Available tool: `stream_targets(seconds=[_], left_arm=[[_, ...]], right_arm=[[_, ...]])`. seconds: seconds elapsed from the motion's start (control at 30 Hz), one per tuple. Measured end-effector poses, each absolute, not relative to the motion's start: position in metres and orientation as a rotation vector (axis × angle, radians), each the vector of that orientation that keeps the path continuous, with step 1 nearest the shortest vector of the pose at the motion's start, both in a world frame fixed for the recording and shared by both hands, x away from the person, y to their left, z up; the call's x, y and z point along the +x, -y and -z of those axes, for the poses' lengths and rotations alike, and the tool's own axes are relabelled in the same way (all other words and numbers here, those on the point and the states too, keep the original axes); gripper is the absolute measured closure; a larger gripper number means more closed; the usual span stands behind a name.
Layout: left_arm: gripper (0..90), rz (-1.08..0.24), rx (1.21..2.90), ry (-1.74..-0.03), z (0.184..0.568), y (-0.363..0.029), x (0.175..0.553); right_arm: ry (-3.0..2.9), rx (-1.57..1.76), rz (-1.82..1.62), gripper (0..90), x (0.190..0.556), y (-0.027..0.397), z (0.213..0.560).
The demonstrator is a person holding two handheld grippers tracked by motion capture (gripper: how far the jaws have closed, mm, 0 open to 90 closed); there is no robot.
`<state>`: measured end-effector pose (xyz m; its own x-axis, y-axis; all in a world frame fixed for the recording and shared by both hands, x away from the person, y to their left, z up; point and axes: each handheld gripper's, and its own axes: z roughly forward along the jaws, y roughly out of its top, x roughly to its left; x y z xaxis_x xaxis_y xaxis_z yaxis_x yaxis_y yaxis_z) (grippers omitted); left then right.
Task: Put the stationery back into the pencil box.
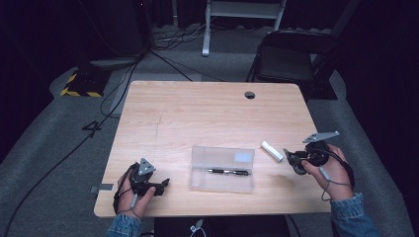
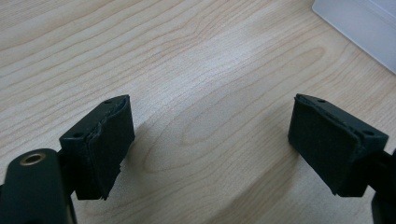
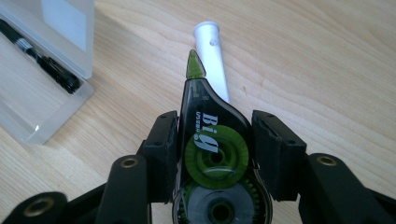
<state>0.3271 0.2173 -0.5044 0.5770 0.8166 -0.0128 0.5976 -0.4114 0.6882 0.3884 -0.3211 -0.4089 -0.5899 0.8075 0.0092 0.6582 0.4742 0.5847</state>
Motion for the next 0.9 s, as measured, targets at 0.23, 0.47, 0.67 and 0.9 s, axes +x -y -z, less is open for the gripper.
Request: stream_targets(seconds=[0.23,0.47,0.67,0.9], left_arm=[[14.8,-0.429,2.152,-1.122,0.504,-0.217,0.327],[14.8,-0.431,2.153,-1.121,0.504,-0.217,0.327],[14.8,-0.430,2.151,-1.123,0.504,-0.217,0.327],[14.8,-0.432,2.150,-1.123,0.505,-0.217,0.327]], right_arm=[[-2.398,1.221,-0.863,52.8,0.385,0.318,0.402],[-2.400,1.203,-0.906,52.8,0.382,0.314,0.399],[-2.439,1.160,-0.952,52.8,0.382,0.303,0.397],[-2.488,1.086,-1.014,52.8,0.384,0.284,0.394]])
